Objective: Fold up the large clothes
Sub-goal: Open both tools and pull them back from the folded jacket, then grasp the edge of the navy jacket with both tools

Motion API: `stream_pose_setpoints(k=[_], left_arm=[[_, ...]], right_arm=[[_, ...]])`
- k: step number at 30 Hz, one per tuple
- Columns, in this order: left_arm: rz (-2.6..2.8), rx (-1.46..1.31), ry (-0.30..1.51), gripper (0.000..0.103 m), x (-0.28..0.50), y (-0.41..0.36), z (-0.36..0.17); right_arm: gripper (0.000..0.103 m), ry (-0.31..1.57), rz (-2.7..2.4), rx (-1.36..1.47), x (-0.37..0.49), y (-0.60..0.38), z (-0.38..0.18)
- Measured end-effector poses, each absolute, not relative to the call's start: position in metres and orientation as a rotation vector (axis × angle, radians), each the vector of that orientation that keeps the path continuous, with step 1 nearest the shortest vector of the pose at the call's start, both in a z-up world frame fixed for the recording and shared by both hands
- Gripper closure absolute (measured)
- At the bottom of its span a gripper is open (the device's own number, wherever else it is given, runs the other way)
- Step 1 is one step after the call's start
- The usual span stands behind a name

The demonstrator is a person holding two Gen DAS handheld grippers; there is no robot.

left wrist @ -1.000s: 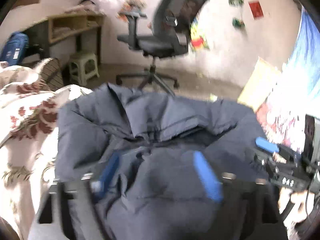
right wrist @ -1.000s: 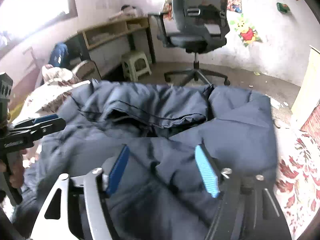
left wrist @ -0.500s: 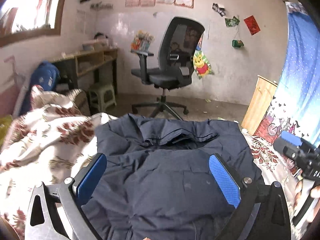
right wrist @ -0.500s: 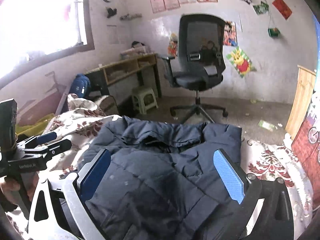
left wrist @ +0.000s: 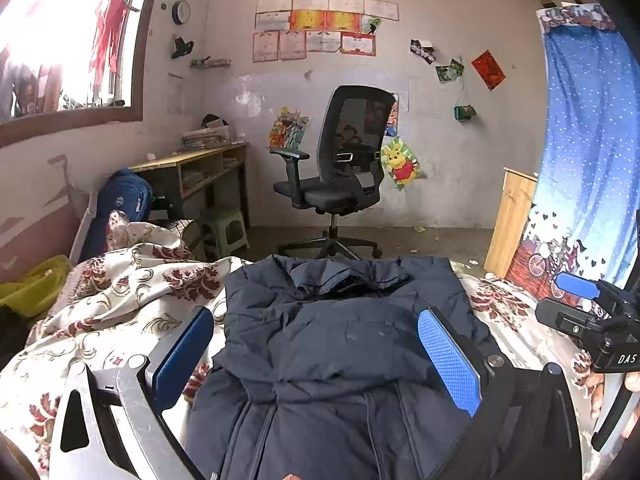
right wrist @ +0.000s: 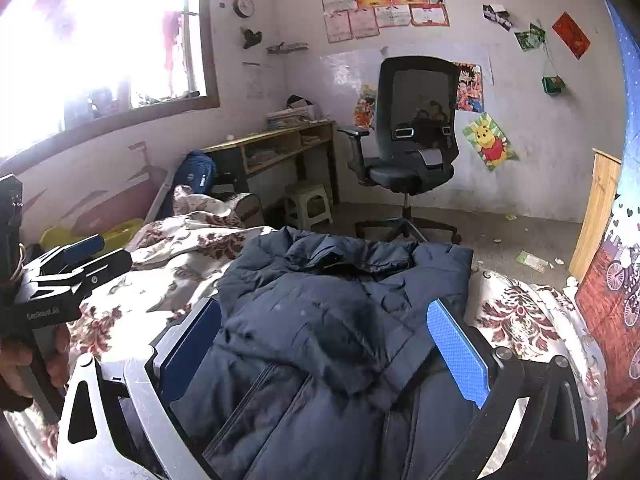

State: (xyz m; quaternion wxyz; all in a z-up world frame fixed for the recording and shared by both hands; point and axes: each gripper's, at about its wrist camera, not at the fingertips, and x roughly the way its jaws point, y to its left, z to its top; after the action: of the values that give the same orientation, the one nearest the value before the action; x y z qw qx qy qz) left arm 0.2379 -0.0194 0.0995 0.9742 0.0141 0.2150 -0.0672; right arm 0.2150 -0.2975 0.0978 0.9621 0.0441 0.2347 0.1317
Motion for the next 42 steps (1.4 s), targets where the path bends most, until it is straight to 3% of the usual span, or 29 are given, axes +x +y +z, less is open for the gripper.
stream_pose_setpoints(k=[10, 18, 24, 32, 42], left_arm=[[-0.128, 0.068, 0.444, 0.0, 0.186, -0.022, 0.098], [-0.1, 0.139, 0.447, 0.0, 0.15, -0.005, 0.085], [-0.163, 0.209, 0.523, 0.0, 0.133, 0.014, 0.055], [-0.316, 0.358, 0.76, 0.0, 0.121, 0.029, -0.014], [-0.39, 0.537, 0.924, 0.0, 0.115, 0.022, -0.068]], right_arm=[[0.001, 0.441, 0.258, 0.025, 0.15, -0.296, 0.104], [0.001, 0.498, 0.26, -0.02, 0.117, -0.295, 0.077], [0.001, 0.62, 0.264, -0.062, 0.109, -0.298, 0.031], [0.001, 0.895, 0.381, -0.106, 0.105, -0.293, -0.046], [0.001, 1.093, 0.427, -0.165, 0.115, -0.273, -0.087]])
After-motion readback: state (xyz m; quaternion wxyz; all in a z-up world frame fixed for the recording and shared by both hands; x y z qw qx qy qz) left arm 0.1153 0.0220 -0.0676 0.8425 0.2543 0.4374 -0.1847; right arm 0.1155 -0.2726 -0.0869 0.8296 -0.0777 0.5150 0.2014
